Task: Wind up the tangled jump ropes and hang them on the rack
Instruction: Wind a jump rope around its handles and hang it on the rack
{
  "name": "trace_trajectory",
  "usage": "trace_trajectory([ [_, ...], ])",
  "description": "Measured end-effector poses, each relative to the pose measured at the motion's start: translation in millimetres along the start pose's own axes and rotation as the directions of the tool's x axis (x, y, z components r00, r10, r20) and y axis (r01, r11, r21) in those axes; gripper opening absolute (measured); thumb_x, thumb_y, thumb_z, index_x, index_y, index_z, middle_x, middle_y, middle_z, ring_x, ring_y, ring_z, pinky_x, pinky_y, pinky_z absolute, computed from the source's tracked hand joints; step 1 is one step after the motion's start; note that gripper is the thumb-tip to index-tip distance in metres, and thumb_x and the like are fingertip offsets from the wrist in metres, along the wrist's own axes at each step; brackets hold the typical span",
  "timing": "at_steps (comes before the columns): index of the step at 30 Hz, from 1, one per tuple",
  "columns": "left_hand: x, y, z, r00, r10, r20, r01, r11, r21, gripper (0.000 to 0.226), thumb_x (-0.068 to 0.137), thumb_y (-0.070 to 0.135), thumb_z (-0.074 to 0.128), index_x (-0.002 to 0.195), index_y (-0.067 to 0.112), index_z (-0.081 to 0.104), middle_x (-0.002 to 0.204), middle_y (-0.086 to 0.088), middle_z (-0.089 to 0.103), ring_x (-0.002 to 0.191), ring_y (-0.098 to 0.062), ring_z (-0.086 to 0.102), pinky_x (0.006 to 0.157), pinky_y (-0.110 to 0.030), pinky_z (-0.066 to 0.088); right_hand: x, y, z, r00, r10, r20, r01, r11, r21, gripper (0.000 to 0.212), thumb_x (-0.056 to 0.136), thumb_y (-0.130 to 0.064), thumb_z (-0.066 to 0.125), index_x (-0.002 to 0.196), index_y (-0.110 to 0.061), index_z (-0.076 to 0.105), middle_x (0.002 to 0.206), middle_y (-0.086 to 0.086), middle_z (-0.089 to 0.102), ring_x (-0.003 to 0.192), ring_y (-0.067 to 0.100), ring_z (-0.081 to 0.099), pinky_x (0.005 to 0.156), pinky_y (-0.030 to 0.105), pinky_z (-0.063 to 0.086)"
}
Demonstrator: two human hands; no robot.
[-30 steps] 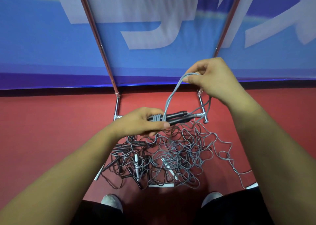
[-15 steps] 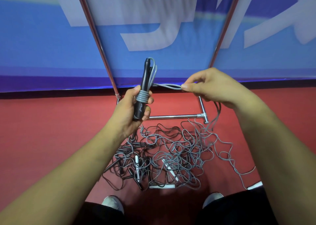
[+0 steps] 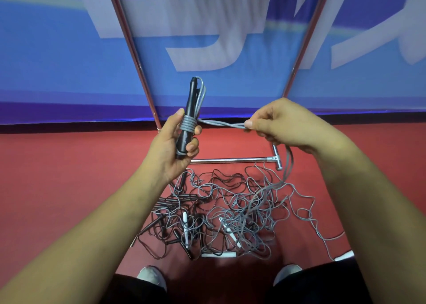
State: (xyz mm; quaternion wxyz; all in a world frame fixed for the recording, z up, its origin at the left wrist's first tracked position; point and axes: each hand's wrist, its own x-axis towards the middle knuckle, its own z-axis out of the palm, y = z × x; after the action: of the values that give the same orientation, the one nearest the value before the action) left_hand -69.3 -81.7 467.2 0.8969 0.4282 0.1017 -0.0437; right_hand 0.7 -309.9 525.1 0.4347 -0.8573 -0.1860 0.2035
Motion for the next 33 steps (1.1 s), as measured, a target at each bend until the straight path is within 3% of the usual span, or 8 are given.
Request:
trace_trajectory([
  [7,3.4,7.6,-11.2,0.995,0.075,-0.065,-0.062,0.98,0.188,0.017,0.097,0.032,0.055,0.101,0.016,0.057,0.073,-0.003,0.056,0.047,-0.013,0.043,0.046,-0.02,0.036,-6.0,-5.5,-5.0,1.0,-0.024,0.015,0.026,0.989,-0.144,0.018,0.081,-0.027,0.081,0.078,-0.012,0.071,0.046,-0.005,0.055,0.043,0.009,0.038,0.043,0.02,0.03],
  [13,4.6,10.6,-15.7,0.992,0.11,-0.059,-0.082,0.931,0.356,0.03,0.091,0.037,0.059,0.106,0.011,0.061,0.077,-0.007,0.059,0.055,-0.02,0.048,0.054,-0.026,0.04,-6.3,-8.5,-5.1,0.998,-0.059,-0.015,0.056,0.989,-0.137,0.018,0.085,-0.026,0.077,0.076,-0.011,0.075,0.051,-0.001,0.06,0.042,0.008,0.041,0.041,0.016,0.032],
  [18,2.8,8.4,-14.6,0.991,0.112,-0.074,-0.045,0.798,0.601,0.014,0.098,0.024,0.061,0.1,0.012,0.055,0.075,-0.002,0.065,0.053,-0.019,0.06,0.053,-0.025,0.043,-8.3,-16.2,1.1,0.996,-0.085,0.027,0.086,0.994,-0.068,0.019,0.09,-0.025,0.071,0.08,-0.01,0.074,0.053,-0.004,0.057,0.044,0.006,0.047,0.042,0.013,0.033],
  [21,4.5,3.3,-13.8,0.984,0.16,-0.078,-0.036,0.605,0.795,0.029,0.091,0.024,0.072,0.105,0.01,0.051,0.081,-0.004,0.063,0.051,-0.02,0.064,0.051,-0.027,0.046,-10.5,-25.0,11.0,0.989,-0.095,0.116,0.1,0.994,-0.037,0.023,0.092,-0.025,0.069,0.078,-0.007,0.072,0.053,-0.001,0.054,0.042,0.009,0.041,0.042,0.018,0.033],
  [24,5.9,-4.2,-17.3,0.966,0.257,0.013,-0.061,0.179,0.982,0.038,0.083,0.044,0.077,0.105,0.022,0.054,0.083,0.002,0.066,0.058,-0.019,0.063,0.055,-0.032,0.051,-8.7,-28.7,19.9,0.989,-0.08,0.127,0.075,0.996,0.046,0.026,0.092,-0.026,0.07,0.077,-0.004,0.071,0.052,0.001,0.051,0.041,0.009,0.036,0.042,0.02,0.03],
  [26,3.5,-5.2,-15.2,0.965,0.25,0.073,-0.062,-0.05,0.997,0.039,0.078,0.057,0.071,0.104,0.031,0.057,0.081,0.005,0.066,0.068,-0.021,0.062,0.066,-0.038,0.055,-7.3,-29.1,21.3,0.991,-0.069,0.112,0.053,0.989,0.14,0.023,0.091,-0.021,0.071,0.077,-0.003,0.071,0.051,0.001,0.049,0.041,0.01,0.035,0.042,0.021,0.03],
  [30,-0.6,-4.7,-8.7,0.987,0.098,0.127,-0.107,-0.188,0.976,0.056,0.064,0.087,0.059,0.089,0.037,0.055,0.068,0.008,0.058,0.069,-0.016,0.056,0.065,-0.035,0.05,-7.8,-28.7,18.6,0.993,-0.081,0.083,0.066,0.983,0.169,0.019,0.087,-0.012,0.073,0.083,0.006,0.071,0.048,0.0,0.051,0.04,0.01,0.039,0.042,0.019,0.031],
  [33,-2.4,-6.5,-6.5,0.982,0.022,0.189,-0.179,-0.235,0.955,0.055,0.065,0.089,0.049,0.087,0.038,0.056,0.065,0.004,0.059,0.064,-0.015,0.056,0.063,-0.037,0.052,-9.7,-28.1,11.8,0.992,-0.111,0.052,0.107,0.991,0.074,0.016,0.084,-0.016,0.077,0.079,-0.001,0.075,0.048,0.0,0.054,0.043,0.01,0.041,0.044,0.019,0.033],
])
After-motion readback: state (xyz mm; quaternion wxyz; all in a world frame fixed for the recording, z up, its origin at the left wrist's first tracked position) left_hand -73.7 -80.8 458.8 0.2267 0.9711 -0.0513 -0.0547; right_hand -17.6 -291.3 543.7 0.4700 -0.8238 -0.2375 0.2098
